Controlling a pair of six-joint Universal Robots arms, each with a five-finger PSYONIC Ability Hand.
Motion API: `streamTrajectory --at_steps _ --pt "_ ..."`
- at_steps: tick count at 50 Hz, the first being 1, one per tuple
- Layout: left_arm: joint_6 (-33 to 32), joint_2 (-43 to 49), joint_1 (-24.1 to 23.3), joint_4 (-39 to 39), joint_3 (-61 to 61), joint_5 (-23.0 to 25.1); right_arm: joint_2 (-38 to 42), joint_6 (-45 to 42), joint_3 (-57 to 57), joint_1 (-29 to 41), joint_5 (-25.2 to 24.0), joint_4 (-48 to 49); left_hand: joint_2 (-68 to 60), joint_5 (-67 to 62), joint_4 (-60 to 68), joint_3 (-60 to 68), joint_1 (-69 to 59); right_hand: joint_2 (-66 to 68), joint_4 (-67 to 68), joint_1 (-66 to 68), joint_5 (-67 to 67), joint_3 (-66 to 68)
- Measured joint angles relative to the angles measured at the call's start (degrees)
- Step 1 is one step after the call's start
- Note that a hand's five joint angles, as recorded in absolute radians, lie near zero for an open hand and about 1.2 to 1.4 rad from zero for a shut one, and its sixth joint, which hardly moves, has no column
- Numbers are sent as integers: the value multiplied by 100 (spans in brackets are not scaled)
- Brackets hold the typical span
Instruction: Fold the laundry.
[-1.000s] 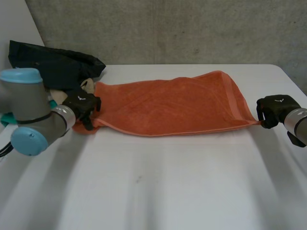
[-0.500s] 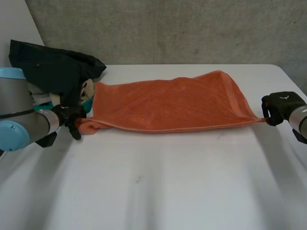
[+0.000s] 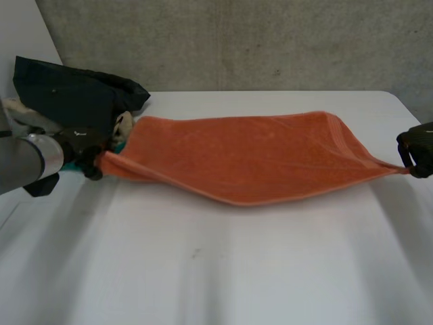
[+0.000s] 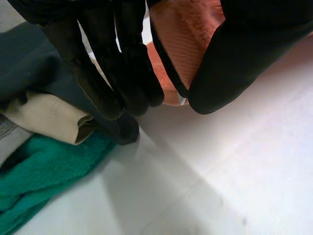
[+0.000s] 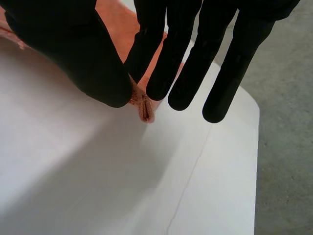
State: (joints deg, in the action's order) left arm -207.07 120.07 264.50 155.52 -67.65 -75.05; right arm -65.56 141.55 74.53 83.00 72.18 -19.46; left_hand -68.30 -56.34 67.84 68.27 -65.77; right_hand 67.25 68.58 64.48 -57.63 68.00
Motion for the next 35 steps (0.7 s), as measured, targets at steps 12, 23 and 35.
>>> streamTrajectory --at_steps 12,23,35 --pt "-912 183 69 357 -658 99 -73 -534 1 -12 -186 -741 3174 3009 -3142 -3166 2924 0 0 0 0 0" --pt "-559 -125 -28 530 -1135 127 114 -27 146 38 -93 -239 3261 3095 -3209 -3253 2980 0 0 0 0 0" --pt "-1161 -609 -41 1287 -2343 328 180 276 257 -33 -72 185 3662 3529 -3647 -3657 3431 0 0 0 0 0"
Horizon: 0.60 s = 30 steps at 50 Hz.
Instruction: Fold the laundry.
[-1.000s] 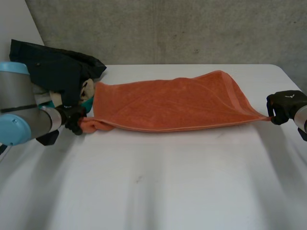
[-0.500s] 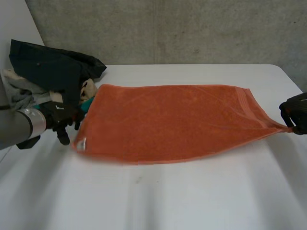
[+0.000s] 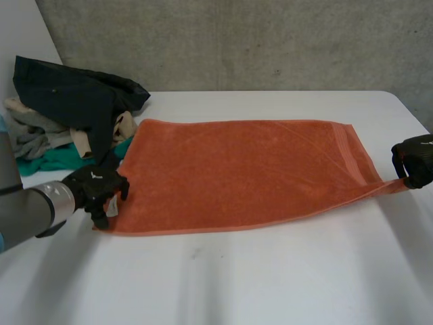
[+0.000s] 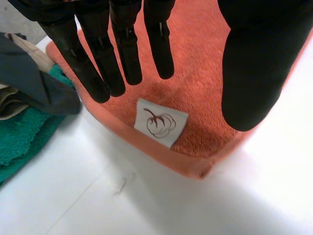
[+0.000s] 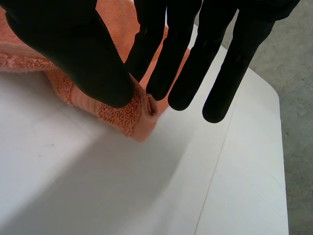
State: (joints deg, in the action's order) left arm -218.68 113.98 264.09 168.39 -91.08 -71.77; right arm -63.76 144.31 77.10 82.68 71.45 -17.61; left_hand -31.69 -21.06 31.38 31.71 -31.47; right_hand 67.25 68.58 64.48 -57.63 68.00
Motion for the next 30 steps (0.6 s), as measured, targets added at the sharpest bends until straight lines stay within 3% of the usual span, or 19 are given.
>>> streamTrajectory --at_steps 15,18,25,30 --pt "-907 512 -119 1254 -524 -170 110 129 70 91 45 140 254 217 -244 -228 213 0 0 0 0 0" --pt "-919 602 -161 1483 -520 -168 107 126 109 97 45 158 -175 -193 226 167 -90 0 0 0 0 0" --pt "-940 757 -208 2054 -489 -175 81 124 217 114 32 236 -2673 -408 2726 2676 -2119 0 0 0 0 0" --pt "-864 745 -204 2260 -414 -171 52 123 263 118 21 272 -3337 -408 3378 3301 -3291 0 0 0 0 0"
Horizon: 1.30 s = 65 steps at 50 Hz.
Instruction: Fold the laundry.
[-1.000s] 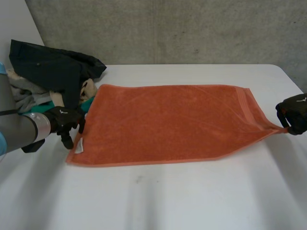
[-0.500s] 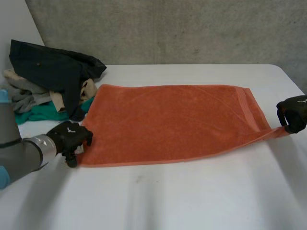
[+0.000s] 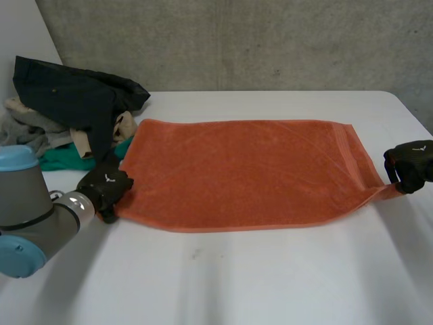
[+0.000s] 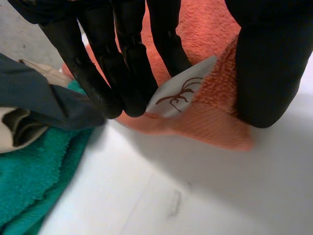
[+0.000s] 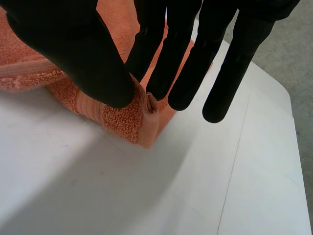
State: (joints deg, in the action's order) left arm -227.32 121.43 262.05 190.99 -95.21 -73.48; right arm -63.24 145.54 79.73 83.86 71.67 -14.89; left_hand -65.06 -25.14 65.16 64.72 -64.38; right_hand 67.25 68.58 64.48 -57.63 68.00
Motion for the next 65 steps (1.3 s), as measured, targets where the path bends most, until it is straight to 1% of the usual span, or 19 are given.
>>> streamTrajectory --at_steps 10,11,12,13,14,17,21,22,25,31,34,40,43,46,49,51,54,59,65 --pt "244 -54 36 -114 158 33 -22 -3 44 25 -5 6 -289 0 312 305 -261 0 0 0 0 0" --pt "271 -66 34 -150 170 45 -23 -3 48 31 -6 5 -143 0 136 158 -118 0 0 0 0 0" --pt "291 -74 30 -184 178 58 -23 -2 50 37 -6 3 531 -105 -485 -514 525 0 0 0 0 0" --pt "304 -77 25 -211 183 71 -23 -2 52 41 -6 2 531 -105 -485 -514 525 0 0 0 0 0" --pt "314 -79 20 -234 187 85 -23 -2 53 46 -6 0 1552 -793 -1536 -1505 1652 0 0 0 0 0" --pt "329 -74 2 -295 189 125 -25 -1 57 62 -1 -7 1787 -982 -1797 -1740 1781 0 0 0 0 0" --pt "336 -71 -11 -339 180 178 -45 0 74 74 3 -21 1263 -1599 -1325 -1282 1166 0 0 0 0 0" --pt "338 -73 -11 -344 178 195 -54 0 80 75 2 -24 500 -2358 -559 -468 351 0 0 0 0 0" --pt "346 -97 -3 -368 171 269 -106 -8 111 70 3 -34 -235 -3080 271 226 -103 0 0 0 0 0" --pt "374 -275 63 -610 122 426 -327 -77 191 13 7 -141 -271 -3082 314 264 -104 0 0 0 0 0" --pt "398 -517 168 -1011 24 508 -581 -278 253 -56 -23 -355 -271 -3082 314 264 -103 0 0 0 0 0" --pt "352 -1064 495 -2138 -295 584 -1063 -1373 535 -325 -96 -1202 -271 -3082 314 264 -103 0 0 0 0 0" --pt "205 -1274 686 -2770 -460 616 -1213 -2363 736 -693 -90 -1771 -271 -3082 317 264 -103 0 0 0 0 0" --pt "-56 -1382 808 -3294 -538 662 -1240 -3263 868 -1088 -60 -2180 -291 -3082 319 287 -103 0 0 0 0 0" --pt "-281 -1405 791 -3591 -422 699 -1121 -3712 859 -1308 8 -2332 -296 -3082 323 290 -103 0 0 0 0 0" --pt "-250 -1377 681 -3598 -193 711 -967 -3637 736 -1289 53 -2253 -296 -3082 323 291 -103 0 0 0 0 0" --pt "95 -1251 453 -3430 283 695 -717 -3213 447 -1112 87 -1958 -295 -3082 323 291 -103 0 0 0 0 0" --pt "1035 -803 42 -2982 1334 502 -304 -2190 -163 -665 98 -1202 -296 -3082 323 291 -103 0 0 0 -20 0" --pt "1878 -32 -376 -2704 2685 -134 223 -1157 -865 -168 163 -212 -296 -3082 324 291 -103 0 0 0 -40 0"
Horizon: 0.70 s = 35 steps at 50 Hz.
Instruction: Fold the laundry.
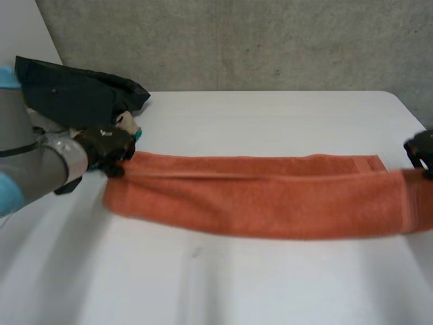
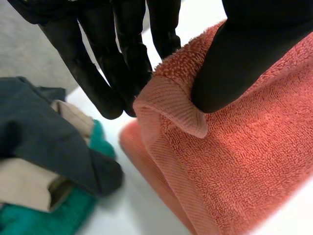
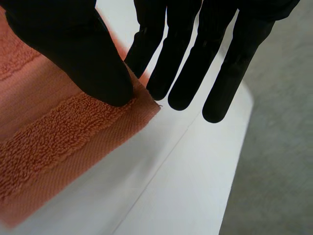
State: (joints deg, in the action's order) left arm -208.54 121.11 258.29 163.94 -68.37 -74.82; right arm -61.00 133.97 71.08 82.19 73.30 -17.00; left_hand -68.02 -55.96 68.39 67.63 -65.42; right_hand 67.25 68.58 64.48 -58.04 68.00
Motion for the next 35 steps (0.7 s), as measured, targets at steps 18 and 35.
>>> streamTrajectory --at_steps 18,35 --pt "325 2214 -511 -288 3108 -1555 1823 623 -1859 770 709 1592 1431 1183 -1344 -1294 1354 -2239 -2093 -2040 2117 -2202" --pt "644 1473 -936 -183 2642 -1888 1207 1490 -1763 726 431 35 5654 5346 -5713 -5595 5455 -5527 -5673 -5201 5529 -5625"
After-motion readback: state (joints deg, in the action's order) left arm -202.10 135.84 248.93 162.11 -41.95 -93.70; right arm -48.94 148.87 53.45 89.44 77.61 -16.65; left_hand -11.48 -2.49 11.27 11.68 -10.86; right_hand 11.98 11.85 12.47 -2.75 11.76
